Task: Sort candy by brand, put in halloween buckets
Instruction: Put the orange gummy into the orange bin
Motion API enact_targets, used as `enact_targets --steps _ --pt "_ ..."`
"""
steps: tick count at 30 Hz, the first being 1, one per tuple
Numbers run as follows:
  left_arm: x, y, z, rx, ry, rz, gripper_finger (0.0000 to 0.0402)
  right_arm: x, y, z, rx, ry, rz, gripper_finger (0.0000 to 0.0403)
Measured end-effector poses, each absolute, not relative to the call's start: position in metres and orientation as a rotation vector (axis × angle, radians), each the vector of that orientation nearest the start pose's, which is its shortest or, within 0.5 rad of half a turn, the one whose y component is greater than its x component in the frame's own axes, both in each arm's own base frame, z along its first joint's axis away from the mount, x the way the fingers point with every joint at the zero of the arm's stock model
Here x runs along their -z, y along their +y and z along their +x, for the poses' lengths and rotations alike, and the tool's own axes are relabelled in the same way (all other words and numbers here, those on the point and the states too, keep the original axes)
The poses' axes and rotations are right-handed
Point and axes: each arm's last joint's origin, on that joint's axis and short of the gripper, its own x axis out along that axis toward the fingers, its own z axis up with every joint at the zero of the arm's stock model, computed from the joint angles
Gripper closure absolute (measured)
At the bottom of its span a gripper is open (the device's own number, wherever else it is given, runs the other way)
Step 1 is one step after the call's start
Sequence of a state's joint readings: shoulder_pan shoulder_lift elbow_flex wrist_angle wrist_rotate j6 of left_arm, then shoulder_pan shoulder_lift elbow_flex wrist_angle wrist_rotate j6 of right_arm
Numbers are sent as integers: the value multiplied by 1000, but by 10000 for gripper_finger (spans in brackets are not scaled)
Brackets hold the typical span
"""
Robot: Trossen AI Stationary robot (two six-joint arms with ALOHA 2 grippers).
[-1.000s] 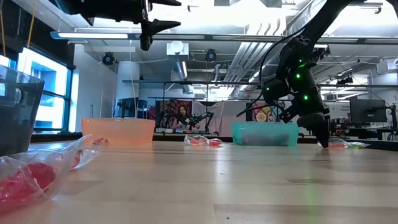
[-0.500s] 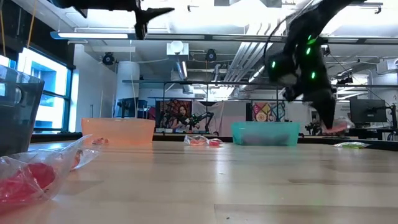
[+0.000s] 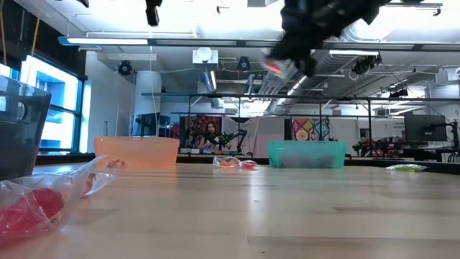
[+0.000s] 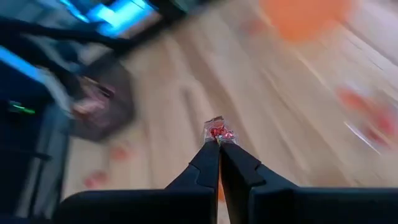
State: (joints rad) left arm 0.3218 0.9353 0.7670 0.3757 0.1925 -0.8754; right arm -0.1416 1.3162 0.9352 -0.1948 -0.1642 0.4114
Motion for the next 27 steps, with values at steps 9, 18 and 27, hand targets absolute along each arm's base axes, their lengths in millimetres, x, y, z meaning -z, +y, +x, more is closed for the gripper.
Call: enact_targets --steps 9,18,27 --pt "-389 54 184 154 -579 -738 209 -238 -26 379 154 328 601 403" --pt "-394 54 180 175 -632 -710 209 -233 -72 480 297 191 593 403" --pt "-394 54 180 194 -631 -763 209 -215 -119 539 426 88 649 403"
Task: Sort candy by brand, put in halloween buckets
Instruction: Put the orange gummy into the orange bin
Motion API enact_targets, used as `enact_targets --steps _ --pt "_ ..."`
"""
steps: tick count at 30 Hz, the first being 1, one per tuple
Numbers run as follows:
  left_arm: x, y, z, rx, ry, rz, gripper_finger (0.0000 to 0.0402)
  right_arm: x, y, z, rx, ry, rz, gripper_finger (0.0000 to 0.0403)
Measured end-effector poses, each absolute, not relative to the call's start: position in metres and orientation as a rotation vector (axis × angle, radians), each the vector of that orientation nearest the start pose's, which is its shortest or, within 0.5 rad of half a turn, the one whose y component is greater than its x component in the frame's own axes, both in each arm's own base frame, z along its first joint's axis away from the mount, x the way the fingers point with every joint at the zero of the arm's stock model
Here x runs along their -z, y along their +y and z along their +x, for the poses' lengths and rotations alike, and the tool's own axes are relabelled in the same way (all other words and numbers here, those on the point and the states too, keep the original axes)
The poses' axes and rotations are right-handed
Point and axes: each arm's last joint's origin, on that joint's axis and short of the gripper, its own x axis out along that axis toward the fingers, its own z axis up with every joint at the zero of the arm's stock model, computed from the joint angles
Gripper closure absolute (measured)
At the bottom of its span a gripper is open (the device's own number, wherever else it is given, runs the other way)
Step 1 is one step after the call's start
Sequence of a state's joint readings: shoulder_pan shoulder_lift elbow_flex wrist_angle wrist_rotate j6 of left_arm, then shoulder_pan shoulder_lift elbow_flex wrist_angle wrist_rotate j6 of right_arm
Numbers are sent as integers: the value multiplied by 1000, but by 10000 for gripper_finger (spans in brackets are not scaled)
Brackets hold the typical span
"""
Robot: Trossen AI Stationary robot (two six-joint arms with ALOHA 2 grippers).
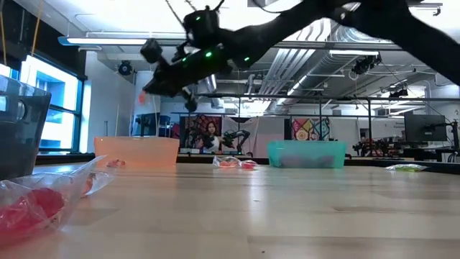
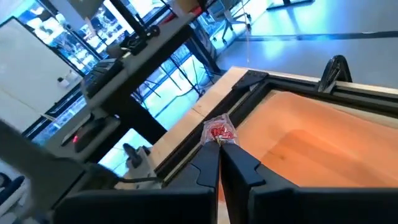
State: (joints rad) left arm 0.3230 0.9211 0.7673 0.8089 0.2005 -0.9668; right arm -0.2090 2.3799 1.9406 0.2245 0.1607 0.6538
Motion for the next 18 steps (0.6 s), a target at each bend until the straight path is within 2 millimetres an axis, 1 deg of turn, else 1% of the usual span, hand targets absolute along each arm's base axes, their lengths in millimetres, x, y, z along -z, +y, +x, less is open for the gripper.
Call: enact_targets --steps 3,6,8,10,13,15,18 --pt "-394 54 180 195 -631 -763 209 -203 -124 551 481 121 642 403" --pt "-394 54 180 197 -630 -764 209 -190 -132 555 591 144 621 402" --pt "-394 53 180 202 -626 -764 209 -189 -137 554 638 142 637 401" --pt "-394 53 180 203 -625 -763 209 -190 -144 553 648 139 672 394" --pt "-394 53 180 203 -624 -763 209 -188 -152 550 606 178 709 364" --pt "-394 53 180 203 -624 -762 209 -186 -156 548 587 206 733 332" --pt "-394 53 180 202 -623 -762 209 -185 -156 547 587 235 762 273"
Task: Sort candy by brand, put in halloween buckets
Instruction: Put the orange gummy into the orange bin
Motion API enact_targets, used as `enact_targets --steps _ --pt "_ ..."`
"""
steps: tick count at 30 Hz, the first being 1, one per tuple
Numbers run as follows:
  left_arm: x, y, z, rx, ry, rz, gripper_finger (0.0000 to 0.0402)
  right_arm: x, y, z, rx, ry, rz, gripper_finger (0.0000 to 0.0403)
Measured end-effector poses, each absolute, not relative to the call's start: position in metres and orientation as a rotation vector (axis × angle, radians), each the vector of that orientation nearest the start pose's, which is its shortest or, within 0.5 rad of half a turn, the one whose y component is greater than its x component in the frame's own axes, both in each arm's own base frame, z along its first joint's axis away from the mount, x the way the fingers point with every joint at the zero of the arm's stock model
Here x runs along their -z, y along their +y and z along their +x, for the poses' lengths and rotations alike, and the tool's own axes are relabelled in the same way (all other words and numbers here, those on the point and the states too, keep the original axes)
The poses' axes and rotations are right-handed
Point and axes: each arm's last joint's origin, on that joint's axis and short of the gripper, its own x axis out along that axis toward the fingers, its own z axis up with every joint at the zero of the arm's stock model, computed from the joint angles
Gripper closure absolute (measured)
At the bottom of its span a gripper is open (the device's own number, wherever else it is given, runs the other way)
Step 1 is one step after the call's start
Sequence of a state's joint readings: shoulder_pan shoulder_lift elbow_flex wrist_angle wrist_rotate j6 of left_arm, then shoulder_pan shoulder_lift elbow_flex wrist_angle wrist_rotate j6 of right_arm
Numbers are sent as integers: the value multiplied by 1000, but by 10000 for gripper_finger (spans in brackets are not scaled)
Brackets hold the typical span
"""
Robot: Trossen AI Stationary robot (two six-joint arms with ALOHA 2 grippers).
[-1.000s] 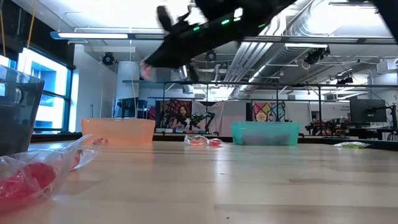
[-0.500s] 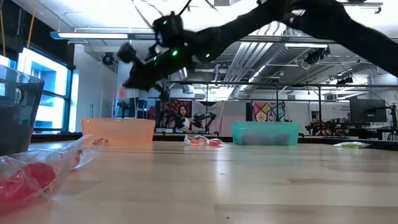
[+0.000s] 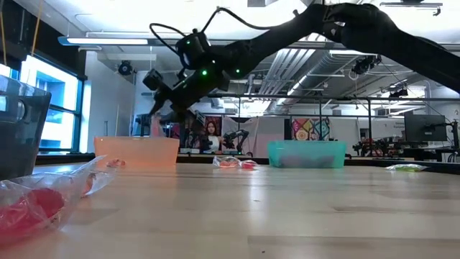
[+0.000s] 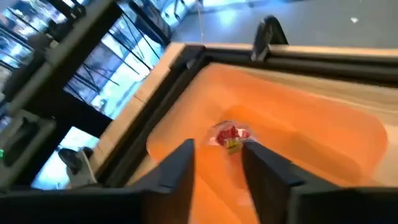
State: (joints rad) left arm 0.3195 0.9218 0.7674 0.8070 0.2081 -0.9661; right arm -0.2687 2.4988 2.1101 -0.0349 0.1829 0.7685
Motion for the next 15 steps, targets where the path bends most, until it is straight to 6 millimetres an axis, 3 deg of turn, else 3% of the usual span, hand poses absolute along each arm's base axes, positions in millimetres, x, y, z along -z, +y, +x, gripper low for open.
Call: enact_targets --steps 7,15 --pt "-394 54 180 180 -628 -712 209 -197 -163 542 511 266 727 153" --pt "-394 54 180 175 -630 -707 209 -206 -181 534 327 315 772 128"
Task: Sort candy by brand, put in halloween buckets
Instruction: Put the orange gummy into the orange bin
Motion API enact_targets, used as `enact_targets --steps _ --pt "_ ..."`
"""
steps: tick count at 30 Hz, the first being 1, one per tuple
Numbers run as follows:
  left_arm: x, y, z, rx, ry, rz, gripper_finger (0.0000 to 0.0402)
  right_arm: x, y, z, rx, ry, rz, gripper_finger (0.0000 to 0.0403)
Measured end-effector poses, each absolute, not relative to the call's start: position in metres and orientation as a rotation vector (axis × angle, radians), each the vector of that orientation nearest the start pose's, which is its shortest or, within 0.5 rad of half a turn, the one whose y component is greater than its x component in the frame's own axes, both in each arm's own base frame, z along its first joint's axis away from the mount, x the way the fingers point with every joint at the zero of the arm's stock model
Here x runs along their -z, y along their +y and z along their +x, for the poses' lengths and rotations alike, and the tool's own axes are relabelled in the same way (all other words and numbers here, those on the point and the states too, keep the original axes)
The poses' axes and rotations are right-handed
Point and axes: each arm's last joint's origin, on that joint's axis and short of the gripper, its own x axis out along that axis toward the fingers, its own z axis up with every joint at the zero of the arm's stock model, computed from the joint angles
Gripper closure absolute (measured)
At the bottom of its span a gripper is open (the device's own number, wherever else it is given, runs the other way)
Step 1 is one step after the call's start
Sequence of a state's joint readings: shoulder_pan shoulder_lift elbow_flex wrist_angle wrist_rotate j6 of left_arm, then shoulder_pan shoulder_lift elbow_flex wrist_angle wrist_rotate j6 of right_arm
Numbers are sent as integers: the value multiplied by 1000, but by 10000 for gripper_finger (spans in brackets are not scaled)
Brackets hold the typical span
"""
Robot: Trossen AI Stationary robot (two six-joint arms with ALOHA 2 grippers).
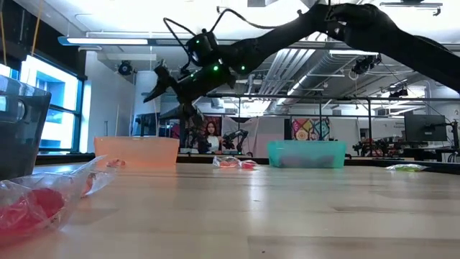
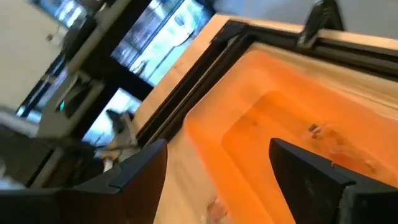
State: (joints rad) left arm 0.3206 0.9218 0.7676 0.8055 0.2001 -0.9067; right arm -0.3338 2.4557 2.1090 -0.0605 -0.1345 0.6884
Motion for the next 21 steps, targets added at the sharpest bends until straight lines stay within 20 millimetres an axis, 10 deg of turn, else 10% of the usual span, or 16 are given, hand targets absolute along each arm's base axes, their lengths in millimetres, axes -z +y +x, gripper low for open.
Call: enact_targets --steps 14,21 --pt "-388 53 184 194 -539 -681 209 -313 -193 436 408 710 317 128" --pt "-371 55 193 106 -364 -700 209 -302 -155 376 408 937 279 128"
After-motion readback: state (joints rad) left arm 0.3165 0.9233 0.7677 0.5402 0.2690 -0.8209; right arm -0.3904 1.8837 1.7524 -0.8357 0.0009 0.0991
